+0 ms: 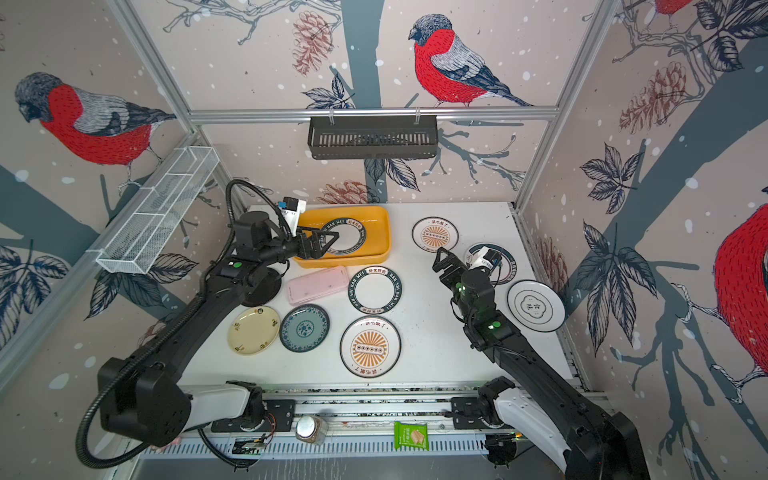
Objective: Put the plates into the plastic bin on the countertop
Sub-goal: 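Open the left gripper and lift it off the plate in the bin, then grip the red-and-green-rimmed plate with the right gripper and lift it upright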
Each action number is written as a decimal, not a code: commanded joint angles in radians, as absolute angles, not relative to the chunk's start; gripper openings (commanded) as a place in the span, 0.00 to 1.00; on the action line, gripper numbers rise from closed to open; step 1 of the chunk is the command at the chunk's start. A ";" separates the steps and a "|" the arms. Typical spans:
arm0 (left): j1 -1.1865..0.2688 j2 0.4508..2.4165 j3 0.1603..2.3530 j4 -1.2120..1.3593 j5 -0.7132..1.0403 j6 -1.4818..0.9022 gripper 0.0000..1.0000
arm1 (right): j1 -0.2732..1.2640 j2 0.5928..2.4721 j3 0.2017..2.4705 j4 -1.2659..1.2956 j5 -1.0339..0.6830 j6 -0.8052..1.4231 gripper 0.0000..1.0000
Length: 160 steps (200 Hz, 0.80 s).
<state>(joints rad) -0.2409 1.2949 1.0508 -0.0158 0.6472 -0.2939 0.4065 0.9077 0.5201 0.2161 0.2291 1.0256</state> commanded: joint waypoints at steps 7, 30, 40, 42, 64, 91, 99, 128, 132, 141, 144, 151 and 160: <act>-0.295 1.326 1.014 0.140 0.808 -0.377 0.96 | 0.319 0.924 0.513 0.179 0.152 1.090 1.00; -0.388 1.343 1.003 0.174 0.812 -0.387 0.96 | 0.221 0.929 0.489 0.163 0.097 1.123 1.00; -0.424 1.348 1.004 0.136 0.795 -0.354 0.96 | 0.181 0.930 0.474 0.164 0.072 1.137 1.00; -0.431 1.348 1.007 0.128 0.789 -0.346 0.96 | 0.173 0.929 0.471 0.164 0.069 1.140 1.00; -0.490 1.334 1.028 0.042 0.705 -0.276 0.96 | 0.083 0.935 0.440 0.166 0.016 1.177 1.00; -0.557 1.333 1.020 0.038 0.675 -0.258 0.96 | -0.014 0.981 0.433 0.183 -0.017 1.170 1.00; -0.576 1.341 1.020 0.036 0.678 -0.258 0.96 | -0.037 1.008 0.437 0.190 -0.030 1.164 1.00; -0.683 1.366 1.050 -0.061 0.556 -0.170 0.96 | -0.095 1.102 0.453 0.235 -0.084 1.170 1.00; -0.699 1.370 1.058 -0.080 0.534 -0.157 0.96 | -0.100 1.113 0.456 0.236 -0.083 1.172 1.00; -0.730 1.377 1.071 -0.110 0.505 -0.140 0.96 | -0.109 1.137 0.464 0.243 -0.084 1.176 1.00; -0.736 1.379 1.073 -0.113 0.505 -0.137 0.96 | -0.113 1.144 0.466 0.250 -0.084 1.178 1.00; -0.746 1.379 1.072 -0.115 0.510 -0.134 0.96 | -0.119 1.164 0.469 0.264 -0.088 1.187 1.00; -0.753 1.378 1.071 -0.113 0.510 -0.135 0.96 | -0.128 1.190 0.474 0.287 -0.102 1.197 0.99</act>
